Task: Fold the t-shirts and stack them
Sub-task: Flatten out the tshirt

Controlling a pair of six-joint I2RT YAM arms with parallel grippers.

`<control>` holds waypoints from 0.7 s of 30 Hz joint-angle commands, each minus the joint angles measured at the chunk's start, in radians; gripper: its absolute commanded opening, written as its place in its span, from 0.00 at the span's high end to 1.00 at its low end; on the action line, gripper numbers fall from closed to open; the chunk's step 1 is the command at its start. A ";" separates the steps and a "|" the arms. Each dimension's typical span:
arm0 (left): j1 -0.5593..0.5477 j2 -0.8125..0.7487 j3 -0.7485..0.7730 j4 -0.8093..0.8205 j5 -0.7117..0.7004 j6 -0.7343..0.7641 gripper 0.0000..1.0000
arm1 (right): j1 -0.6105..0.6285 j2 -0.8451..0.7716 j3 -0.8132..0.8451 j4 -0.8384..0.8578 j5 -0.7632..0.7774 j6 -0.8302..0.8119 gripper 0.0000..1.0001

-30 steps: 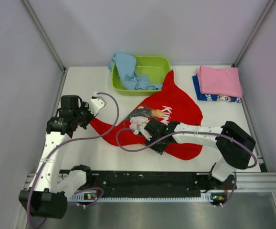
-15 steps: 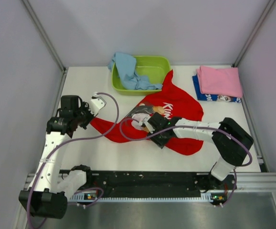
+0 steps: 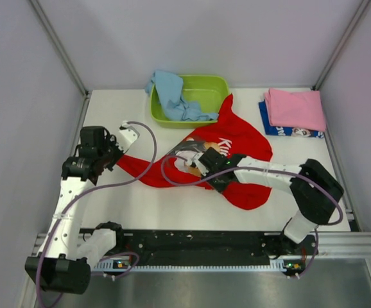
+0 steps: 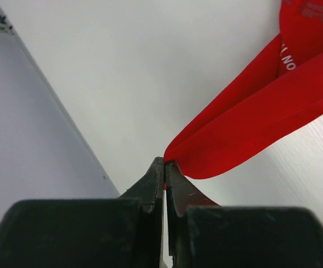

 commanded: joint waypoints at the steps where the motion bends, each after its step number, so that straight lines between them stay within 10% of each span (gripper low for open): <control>1: 0.008 0.000 0.115 0.059 -0.160 -0.017 1.00 | -0.004 -0.242 0.094 -0.146 -0.025 -0.043 1.00; 8: 0.018 -0.009 0.328 -0.028 -0.268 -0.008 1.00 | -0.002 -0.590 0.329 -0.316 -0.036 -0.132 1.00; 21: 0.017 -0.103 0.597 -0.104 -0.418 0.067 1.00 | -0.002 -0.704 0.837 -0.372 0.168 -0.227 1.00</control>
